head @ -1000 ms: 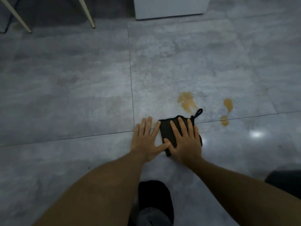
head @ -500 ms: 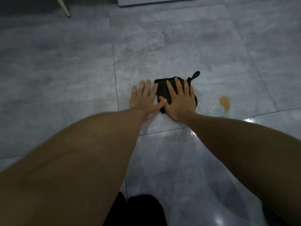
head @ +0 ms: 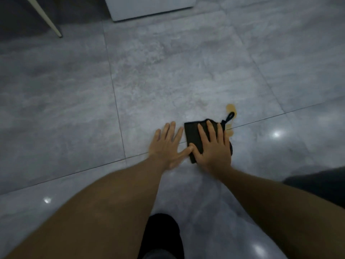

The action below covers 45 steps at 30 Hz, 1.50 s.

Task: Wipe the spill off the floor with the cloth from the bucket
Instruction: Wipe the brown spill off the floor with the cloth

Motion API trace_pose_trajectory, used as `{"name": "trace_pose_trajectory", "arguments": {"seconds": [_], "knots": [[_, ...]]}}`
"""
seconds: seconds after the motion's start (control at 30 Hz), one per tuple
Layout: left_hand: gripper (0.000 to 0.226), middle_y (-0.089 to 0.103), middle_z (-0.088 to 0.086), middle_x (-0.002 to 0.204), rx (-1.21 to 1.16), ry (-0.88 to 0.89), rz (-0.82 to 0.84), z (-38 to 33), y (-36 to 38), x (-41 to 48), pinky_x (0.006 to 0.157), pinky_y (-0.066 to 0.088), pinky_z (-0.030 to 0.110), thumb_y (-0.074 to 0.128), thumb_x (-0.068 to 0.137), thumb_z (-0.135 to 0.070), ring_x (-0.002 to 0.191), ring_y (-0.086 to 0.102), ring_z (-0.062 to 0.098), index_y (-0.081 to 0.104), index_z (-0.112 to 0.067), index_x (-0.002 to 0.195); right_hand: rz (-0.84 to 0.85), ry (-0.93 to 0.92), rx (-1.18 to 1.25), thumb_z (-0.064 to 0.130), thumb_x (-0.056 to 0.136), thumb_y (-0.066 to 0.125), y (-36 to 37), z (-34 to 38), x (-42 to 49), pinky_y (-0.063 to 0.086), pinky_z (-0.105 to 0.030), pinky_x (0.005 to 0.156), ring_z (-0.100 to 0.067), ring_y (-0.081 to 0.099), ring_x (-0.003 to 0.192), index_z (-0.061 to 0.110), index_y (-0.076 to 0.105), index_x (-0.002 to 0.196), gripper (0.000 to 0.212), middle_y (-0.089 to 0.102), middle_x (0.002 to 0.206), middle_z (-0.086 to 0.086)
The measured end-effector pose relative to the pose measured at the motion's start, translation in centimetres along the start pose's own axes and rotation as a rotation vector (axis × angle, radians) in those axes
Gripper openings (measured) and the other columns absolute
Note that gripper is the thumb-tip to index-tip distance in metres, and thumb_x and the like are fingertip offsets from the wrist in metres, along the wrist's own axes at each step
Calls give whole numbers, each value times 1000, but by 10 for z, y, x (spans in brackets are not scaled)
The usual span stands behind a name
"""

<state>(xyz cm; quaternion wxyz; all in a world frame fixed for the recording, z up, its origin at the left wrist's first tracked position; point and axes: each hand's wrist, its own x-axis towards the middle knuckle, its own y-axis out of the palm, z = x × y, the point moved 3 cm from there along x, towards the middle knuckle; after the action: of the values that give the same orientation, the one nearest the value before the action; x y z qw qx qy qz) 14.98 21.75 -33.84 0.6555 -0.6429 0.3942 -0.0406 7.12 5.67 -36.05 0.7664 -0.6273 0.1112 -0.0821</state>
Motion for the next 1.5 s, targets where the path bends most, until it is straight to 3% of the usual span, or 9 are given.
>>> {"name": "trace_pose_trajectory", "arguments": {"seconds": [0.17,0.3,0.6,0.77,1.17,1.5], "knots": [[93,-25,6,164,-11,20,-20,-48,15,-1,122,-8,47,4,90,-77,150,-24,24,-15,-16,158,-26,25,22,59,98,46,0,-20,-30,19,-59,123,-43,22,154,24,36,159,71,32,166,-13],[94,-19,6,166,14,18,-63,-58,7,29,123,-6,46,1,88,-74,152,-19,23,-10,-12,159,-69,66,40,63,99,41,0,-29,-6,14,-56,125,-42,21,154,25,37,158,71,33,166,-11],[91,-9,4,168,19,64,-89,-85,-54,140,122,-5,48,8,93,-73,154,-11,23,-5,-12,159,7,145,-40,69,98,20,-18,-86,105,1,-52,128,-39,5,157,31,13,164,76,12,172,-8],[90,-10,5,168,-8,84,-62,-106,-68,164,122,-3,49,10,95,-71,154,-10,24,-6,-11,159,33,156,-56,68,94,21,-26,-107,126,1,-52,128,-38,3,158,33,8,163,79,9,173,-6],[85,-15,3,167,44,258,12,-166,-34,127,122,-3,51,8,96,-69,153,-14,25,-8,-14,159,-24,262,-40,69,98,25,-34,-163,50,9,-55,127,-40,11,156,30,20,163,76,18,171,-10],[92,-12,4,168,26,235,8,-123,-12,61,122,-3,51,13,93,-75,153,-14,23,-4,-14,160,15,150,-50,69,98,22,-17,-109,3,9,-57,126,-43,12,156,24,21,163,79,18,170,-13]]}}
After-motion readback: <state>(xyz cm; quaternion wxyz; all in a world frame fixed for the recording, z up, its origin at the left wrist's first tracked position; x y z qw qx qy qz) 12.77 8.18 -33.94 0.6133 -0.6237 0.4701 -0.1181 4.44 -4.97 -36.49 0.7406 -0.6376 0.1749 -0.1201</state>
